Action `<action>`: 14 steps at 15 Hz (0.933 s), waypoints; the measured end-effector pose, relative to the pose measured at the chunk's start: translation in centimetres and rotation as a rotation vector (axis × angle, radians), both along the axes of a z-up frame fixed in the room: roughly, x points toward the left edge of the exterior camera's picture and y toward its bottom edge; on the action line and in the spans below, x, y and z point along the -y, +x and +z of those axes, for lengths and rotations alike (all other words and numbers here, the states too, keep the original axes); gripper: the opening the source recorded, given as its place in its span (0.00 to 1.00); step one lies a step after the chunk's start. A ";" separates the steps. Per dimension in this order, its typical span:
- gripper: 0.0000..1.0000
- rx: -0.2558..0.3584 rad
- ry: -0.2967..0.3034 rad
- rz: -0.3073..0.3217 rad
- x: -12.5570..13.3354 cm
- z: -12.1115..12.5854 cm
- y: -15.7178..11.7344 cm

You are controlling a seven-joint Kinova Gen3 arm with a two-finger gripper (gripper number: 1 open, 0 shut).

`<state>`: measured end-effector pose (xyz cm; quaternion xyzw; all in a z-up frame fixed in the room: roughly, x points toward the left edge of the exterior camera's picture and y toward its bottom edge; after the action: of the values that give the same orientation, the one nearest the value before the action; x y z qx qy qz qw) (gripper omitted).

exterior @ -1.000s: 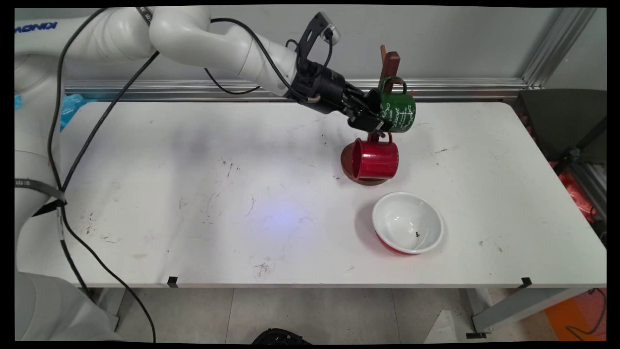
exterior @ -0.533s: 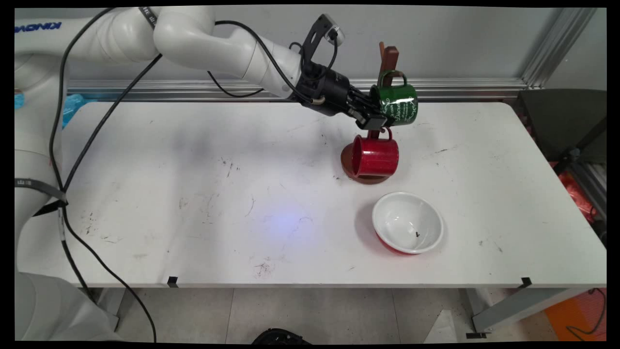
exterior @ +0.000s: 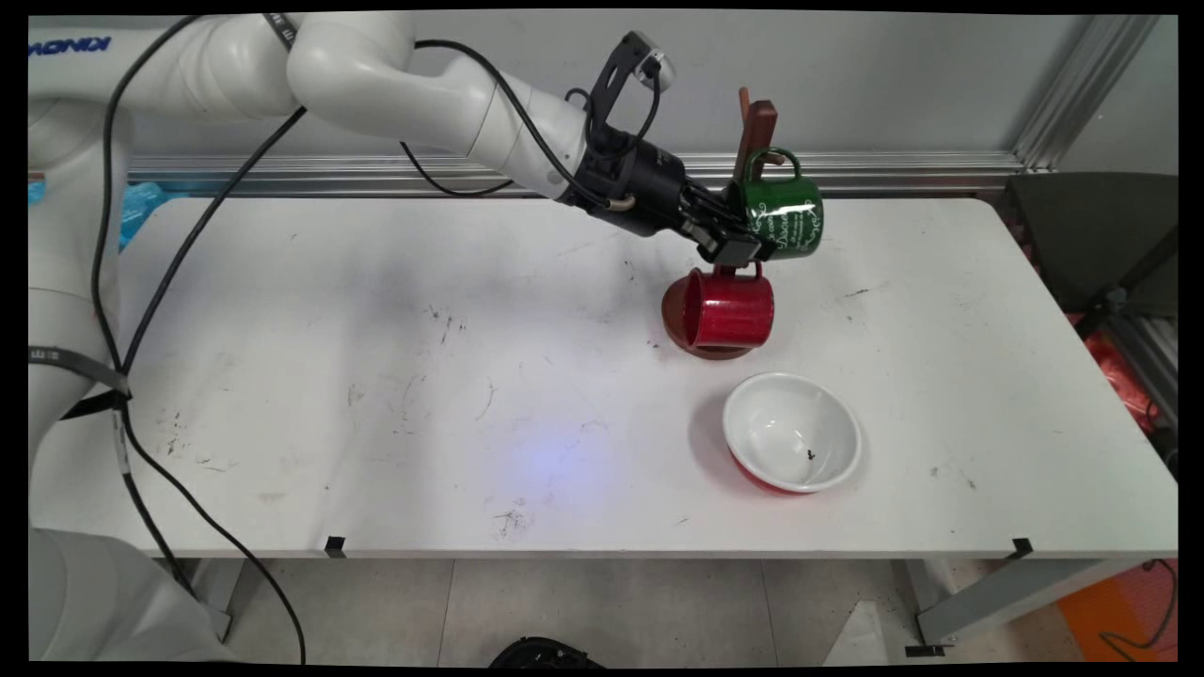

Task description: Place the picked object on the table

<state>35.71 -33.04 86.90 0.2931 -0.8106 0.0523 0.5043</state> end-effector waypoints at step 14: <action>0.00 -0.013 0.049 -0.055 -3.5 3.7 -0.6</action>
<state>35.11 -29.56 90.60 0.2833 -0.8160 0.0163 0.5036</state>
